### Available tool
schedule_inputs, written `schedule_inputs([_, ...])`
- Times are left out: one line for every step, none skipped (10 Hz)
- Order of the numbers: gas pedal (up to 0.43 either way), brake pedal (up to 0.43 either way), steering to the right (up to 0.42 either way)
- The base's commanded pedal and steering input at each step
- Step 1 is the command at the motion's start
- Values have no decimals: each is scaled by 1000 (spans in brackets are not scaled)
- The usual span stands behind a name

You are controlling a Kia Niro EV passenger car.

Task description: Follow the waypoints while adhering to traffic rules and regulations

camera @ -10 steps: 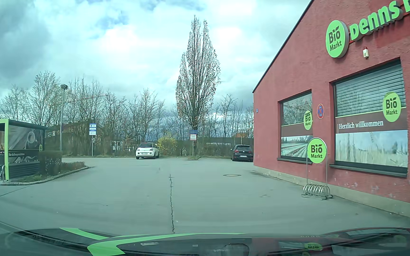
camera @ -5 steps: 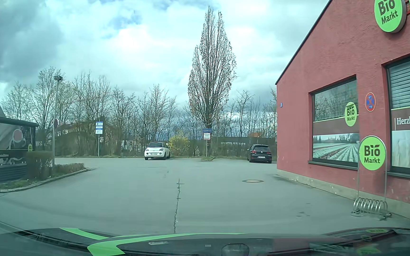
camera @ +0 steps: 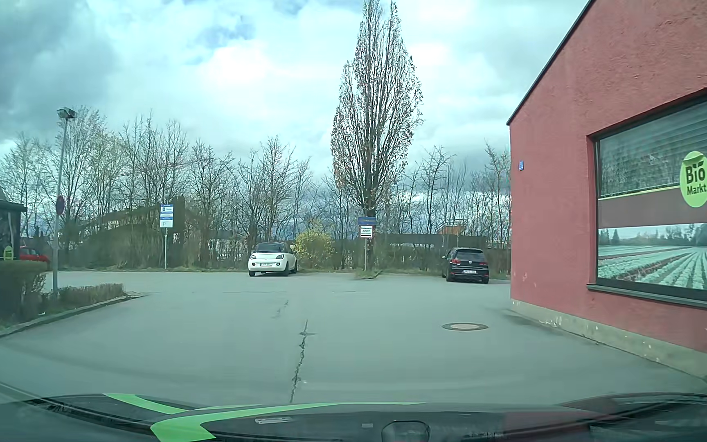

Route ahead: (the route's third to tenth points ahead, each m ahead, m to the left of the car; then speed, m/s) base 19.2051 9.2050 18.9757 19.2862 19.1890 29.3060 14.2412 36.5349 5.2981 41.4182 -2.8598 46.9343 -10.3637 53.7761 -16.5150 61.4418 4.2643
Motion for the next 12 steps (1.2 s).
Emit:
schedule_inputs([0, 0, -7])
schedule_inputs([0, 0, -7])
schedule_inputs([0, 0, -7])
schedule_inputs([0, 0, -7])
schedule_inputs([0, 0, -8])
schedule_inputs([0, 0, -8])
schedule_inputs([0, 0, -8])
schedule_inputs([0, 0, -8])
schedule_inputs([0, 12, -8])
schedule_inputs([0, 43, -8])
schedule_inputs([0, 85, -8])
schedule_inputs([0, 152, -9])
